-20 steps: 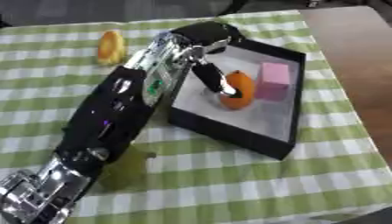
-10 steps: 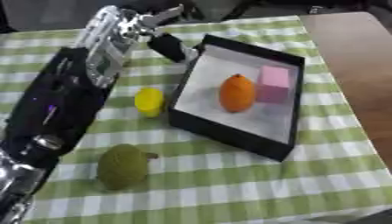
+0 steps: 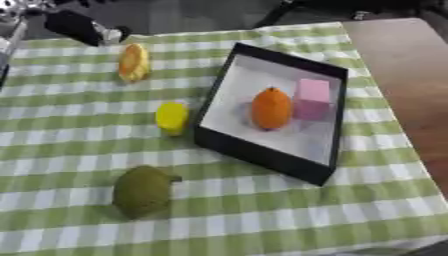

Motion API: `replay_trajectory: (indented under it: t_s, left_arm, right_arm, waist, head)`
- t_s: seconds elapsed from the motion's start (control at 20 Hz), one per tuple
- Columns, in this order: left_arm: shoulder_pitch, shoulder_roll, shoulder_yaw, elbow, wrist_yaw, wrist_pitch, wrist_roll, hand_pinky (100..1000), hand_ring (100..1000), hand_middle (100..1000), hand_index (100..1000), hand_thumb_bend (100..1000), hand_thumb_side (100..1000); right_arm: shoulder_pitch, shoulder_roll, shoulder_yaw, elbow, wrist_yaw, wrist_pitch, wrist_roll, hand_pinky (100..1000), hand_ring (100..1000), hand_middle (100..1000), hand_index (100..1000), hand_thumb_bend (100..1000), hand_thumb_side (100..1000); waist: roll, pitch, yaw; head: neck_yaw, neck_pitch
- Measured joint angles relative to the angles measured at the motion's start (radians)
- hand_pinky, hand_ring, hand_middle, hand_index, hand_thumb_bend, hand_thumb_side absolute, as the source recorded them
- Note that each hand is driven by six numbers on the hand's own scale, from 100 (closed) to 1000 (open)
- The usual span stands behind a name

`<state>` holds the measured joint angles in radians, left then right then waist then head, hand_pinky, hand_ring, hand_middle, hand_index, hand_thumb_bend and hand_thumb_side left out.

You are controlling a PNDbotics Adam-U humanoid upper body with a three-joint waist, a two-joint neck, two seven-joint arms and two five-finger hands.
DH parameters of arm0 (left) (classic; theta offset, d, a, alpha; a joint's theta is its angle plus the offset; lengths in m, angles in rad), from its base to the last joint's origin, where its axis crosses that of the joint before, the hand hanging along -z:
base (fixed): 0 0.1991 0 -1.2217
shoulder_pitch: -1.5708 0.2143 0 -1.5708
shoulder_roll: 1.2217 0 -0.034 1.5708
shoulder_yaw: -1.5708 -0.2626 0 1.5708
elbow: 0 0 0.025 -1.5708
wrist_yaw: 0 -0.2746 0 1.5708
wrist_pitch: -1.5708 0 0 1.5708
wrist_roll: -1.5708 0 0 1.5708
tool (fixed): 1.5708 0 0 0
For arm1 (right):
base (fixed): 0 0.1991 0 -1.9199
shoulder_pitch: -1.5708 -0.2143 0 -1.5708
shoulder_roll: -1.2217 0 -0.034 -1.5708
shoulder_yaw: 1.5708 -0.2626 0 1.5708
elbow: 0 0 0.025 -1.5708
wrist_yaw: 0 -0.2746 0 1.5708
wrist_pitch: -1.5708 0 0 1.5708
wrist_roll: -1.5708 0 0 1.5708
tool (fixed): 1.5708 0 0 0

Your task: Pick up objects on the table and place them in the box.

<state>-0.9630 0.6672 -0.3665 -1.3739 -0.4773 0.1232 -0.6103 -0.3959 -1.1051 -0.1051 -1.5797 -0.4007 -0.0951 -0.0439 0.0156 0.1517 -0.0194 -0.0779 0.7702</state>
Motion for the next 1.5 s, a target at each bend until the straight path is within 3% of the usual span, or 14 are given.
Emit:
replay_trajectory:
  t_s: [0.45, 0.7, 1.25, 1.35, 1.5]
  left_arm:
    - [0.213, 0.241, -0.129, -0.451, 0.327, 0.280, 0.113, 809, 823, 771, 843, 327, 633]
    - [0.287, 0.303, -0.151, -0.588, 0.435, 0.417, 0.170, 810, 826, 768, 842, 335, 683]
    - [0.322, 0.296, -0.192, -0.612, 0.482, 0.491, 0.162, 819, 832, 777, 853, 350, 727]
    - [0.322, 0.282, -0.200, -0.612, 0.480, 0.499, 0.152, 828, 834, 785, 859, 383, 702]
    - [0.320, 0.264, -0.215, -0.612, 0.462, 0.502, 0.134, 845, 844, 794, 867, 423, 547]
  right_arm:
    - [0.004, -0.014, 0.000, 0.004, 0.009, -0.002, -0.002, 873, 887, 771, 839, 100, 453]
    - [0.008, -0.014, -0.002, 0.004, 0.010, -0.003, -0.007, 873, 887, 771, 839, 100, 477]
    - [0.033, -0.014, -0.012, 0.002, 0.028, -0.008, -0.016, 871, 885, 770, 838, 100, 474]
    - [0.037, -0.014, -0.012, -0.001, 0.034, -0.009, -0.018, 871, 885, 769, 838, 100, 477]
    - [0.045, -0.014, -0.012, -0.003, 0.038, -0.009, -0.020, 870, 884, 767, 838, 100, 484]
  waist:
    - [0.006, -0.002, 0.018]
    - [0.006, -0.002, 0.035]
    - [0.006, 0.000, 0.040]
    - [0.006, 0.000, 0.040]
    - [0.006, 0.007, 0.041]
  head:
    - [-0.014, 0.002]
    - [-0.005, 0.002]
    - [0.016, 0.002]
    - [0.017, 0.002]
    - [0.016, 0.002]
